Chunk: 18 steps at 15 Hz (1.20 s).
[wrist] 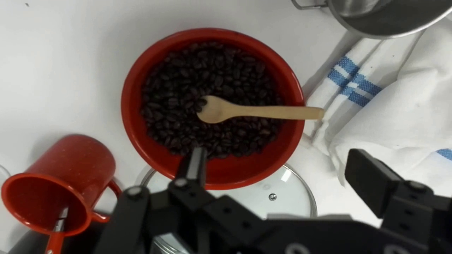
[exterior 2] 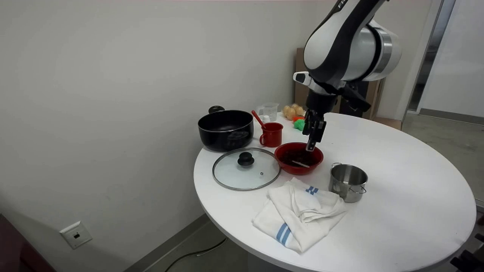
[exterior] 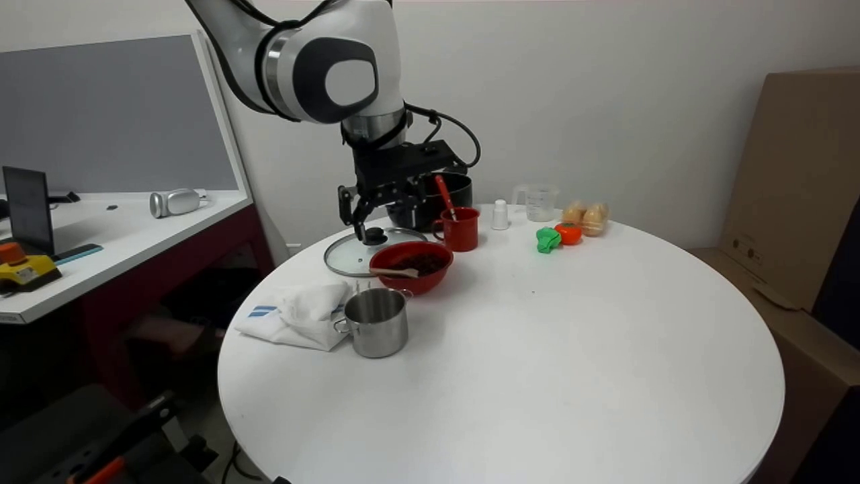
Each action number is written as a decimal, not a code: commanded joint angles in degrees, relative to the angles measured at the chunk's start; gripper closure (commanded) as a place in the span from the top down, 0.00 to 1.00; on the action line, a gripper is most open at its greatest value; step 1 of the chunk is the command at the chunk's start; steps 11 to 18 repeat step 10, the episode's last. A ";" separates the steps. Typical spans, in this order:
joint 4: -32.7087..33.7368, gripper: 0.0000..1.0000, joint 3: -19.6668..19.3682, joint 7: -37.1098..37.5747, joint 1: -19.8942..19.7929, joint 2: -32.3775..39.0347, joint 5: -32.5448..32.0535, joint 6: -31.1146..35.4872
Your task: Pick up the spoon from the silver pot and stir the contents in the orange bowl.
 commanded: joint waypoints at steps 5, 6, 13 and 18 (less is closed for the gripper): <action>-3.90 1.00 -2.21 4.84 1.69 -8.18 2.09 -1.81; -4.72 1.00 -2.74 5.76 2.09 -9.80 2.09 -2.11; -6.15 1.00 -3.14 6.68 2.49 -11.46 2.07 -2.31; -6.15 1.00 -3.14 6.68 2.49 -11.46 2.07 -2.31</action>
